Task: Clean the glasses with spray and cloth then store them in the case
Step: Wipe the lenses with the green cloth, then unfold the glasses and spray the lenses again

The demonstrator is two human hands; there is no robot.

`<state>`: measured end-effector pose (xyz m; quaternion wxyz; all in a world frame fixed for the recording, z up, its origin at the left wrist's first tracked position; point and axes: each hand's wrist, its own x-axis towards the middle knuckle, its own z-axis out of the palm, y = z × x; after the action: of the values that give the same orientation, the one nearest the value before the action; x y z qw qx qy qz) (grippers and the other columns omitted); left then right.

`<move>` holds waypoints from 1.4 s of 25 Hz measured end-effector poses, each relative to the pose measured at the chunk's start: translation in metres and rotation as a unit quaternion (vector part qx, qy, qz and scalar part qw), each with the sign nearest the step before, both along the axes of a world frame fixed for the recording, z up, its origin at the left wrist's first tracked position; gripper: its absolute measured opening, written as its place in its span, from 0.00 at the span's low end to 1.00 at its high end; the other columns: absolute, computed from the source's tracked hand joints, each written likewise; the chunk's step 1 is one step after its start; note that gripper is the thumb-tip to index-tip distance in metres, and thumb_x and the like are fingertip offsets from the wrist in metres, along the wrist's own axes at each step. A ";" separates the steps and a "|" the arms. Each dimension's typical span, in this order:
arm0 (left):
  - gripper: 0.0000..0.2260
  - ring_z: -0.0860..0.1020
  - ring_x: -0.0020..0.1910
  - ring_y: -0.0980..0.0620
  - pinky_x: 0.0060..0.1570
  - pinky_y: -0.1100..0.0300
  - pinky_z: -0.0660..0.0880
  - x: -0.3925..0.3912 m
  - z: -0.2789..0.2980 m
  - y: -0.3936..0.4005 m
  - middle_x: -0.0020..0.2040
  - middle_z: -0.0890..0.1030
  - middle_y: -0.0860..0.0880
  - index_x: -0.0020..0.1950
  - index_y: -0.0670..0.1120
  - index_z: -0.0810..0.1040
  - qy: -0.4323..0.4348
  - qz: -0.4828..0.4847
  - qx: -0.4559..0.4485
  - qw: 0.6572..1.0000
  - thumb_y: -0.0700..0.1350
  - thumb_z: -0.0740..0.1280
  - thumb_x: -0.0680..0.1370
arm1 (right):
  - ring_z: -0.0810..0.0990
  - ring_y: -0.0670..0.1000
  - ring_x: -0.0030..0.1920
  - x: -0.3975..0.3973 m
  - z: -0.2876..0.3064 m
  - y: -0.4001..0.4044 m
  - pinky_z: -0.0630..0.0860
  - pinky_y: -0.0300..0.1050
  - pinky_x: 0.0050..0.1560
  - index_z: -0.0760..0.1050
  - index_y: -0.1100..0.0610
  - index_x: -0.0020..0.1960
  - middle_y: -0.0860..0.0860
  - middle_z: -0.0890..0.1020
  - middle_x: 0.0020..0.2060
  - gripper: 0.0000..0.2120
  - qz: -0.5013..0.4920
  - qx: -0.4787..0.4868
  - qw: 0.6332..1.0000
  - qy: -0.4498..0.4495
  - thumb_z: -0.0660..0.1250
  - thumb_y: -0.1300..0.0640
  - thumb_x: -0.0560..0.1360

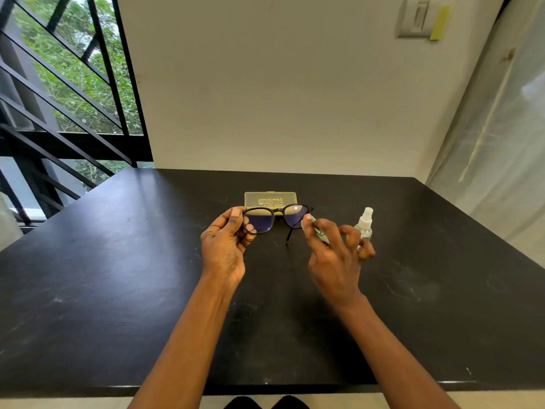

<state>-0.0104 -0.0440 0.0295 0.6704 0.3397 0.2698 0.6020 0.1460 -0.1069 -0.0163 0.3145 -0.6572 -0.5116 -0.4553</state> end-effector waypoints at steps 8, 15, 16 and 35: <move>0.06 0.76 0.28 0.57 0.31 0.66 0.77 0.000 0.006 0.000 0.28 0.79 0.52 0.47 0.42 0.79 0.035 0.014 0.045 0.998 0.40 0.63 0.77 | 0.72 0.52 0.47 0.002 0.009 -0.003 0.67 0.52 0.40 0.81 0.56 0.54 0.53 0.79 0.43 0.18 0.117 -0.008 0.961 0.252 0.56 0.59 0.71; 0.06 0.76 0.30 0.55 0.31 0.66 0.77 -0.003 0.004 0.006 0.33 0.77 0.47 0.47 0.43 0.79 0.008 -0.004 0.011 1.000 0.40 0.63 0.77 | 0.73 0.49 0.58 -0.003 0.000 -0.018 0.65 0.33 0.56 0.71 0.54 0.66 0.50 0.76 0.56 0.20 0.230 -0.349 0.856 0.303 0.60 0.64 0.75; 0.06 0.76 0.30 0.55 0.31 0.66 0.78 -0.003 0.003 0.006 0.34 0.77 0.47 0.47 0.43 0.79 0.008 -0.006 0.008 1.000 0.40 0.63 0.77 | 0.73 0.48 0.59 -0.005 -0.003 -0.018 0.65 0.32 0.57 0.71 0.54 0.66 0.50 0.76 0.57 0.20 0.231 -0.375 0.844 0.305 0.61 0.63 0.76; 0.09 0.78 0.31 0.55 0.33 0.66 0.78 -0.018 -0.008 0.003 0.34 0.79 0.47 0.44 0.43 0.81 0.012 -0.090 0.024 0.996 0.39 0.60 0.78 | 0.83 0.53 0.28 0.016 0.045 0.000 0.81 0.42 0.31 0.74 0.66 0.43 0.60 0.79 0.39 0.11 0.320 0.032 0.203 0.925 0.65 0.57 0.76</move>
<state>-0.0283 -0.0410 0.0210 0.7103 0.3859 0.2312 0.5414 0.1618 -0.1070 0.0286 0.7038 -0.3809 -0.0093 0.5996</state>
